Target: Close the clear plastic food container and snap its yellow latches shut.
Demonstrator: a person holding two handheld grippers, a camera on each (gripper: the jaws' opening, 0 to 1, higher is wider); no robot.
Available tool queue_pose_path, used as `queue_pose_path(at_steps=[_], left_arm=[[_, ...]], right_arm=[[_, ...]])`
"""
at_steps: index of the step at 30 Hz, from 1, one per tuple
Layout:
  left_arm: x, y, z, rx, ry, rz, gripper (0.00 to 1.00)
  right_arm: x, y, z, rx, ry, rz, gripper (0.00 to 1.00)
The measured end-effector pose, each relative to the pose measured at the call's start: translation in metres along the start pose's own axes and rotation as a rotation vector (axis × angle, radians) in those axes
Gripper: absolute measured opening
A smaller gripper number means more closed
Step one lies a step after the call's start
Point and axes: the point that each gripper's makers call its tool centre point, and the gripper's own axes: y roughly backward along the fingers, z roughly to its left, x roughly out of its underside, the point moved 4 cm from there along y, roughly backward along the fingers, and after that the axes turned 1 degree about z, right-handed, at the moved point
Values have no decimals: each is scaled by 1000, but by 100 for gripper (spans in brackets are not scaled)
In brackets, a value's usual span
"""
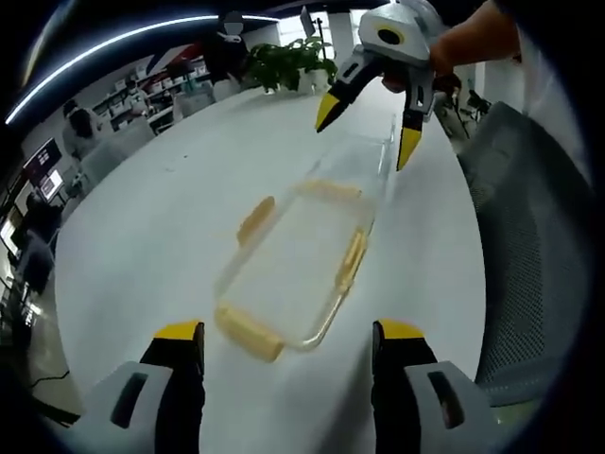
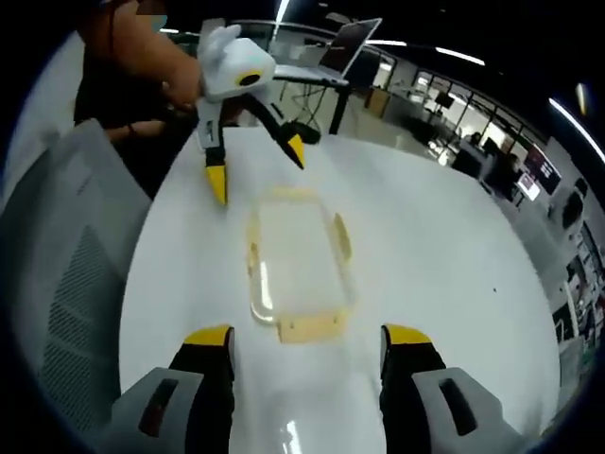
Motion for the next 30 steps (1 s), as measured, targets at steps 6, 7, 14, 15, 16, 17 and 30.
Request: queue_pose_path(at_steps=[6,7,14,15,16,17,30], left_arm=[[1,-2,6,1,-13,5,71],[2,-2,7,3,-22,9,71],[4,-4,16,11,-47,25,70],[4,-5,17,14,-55,29,70],[5,-5,18,16,-60,31,70],[5,-6,19,20,-65,34,70],[7,-11,26,68,-158,88,67]], right_arm=[[1,-6,-3,-15,23,25,62],[1,-7,-4,-15,26,29,62],[-4,-14,-11,-35,33,43,59],[-5,-15,-12,-39,26,40,59],[-6,-17,-13,-39,28,42,58],[-6,-18,-14,-39,32,49,58],[-1,-33,-11,-92,46,119,55]])
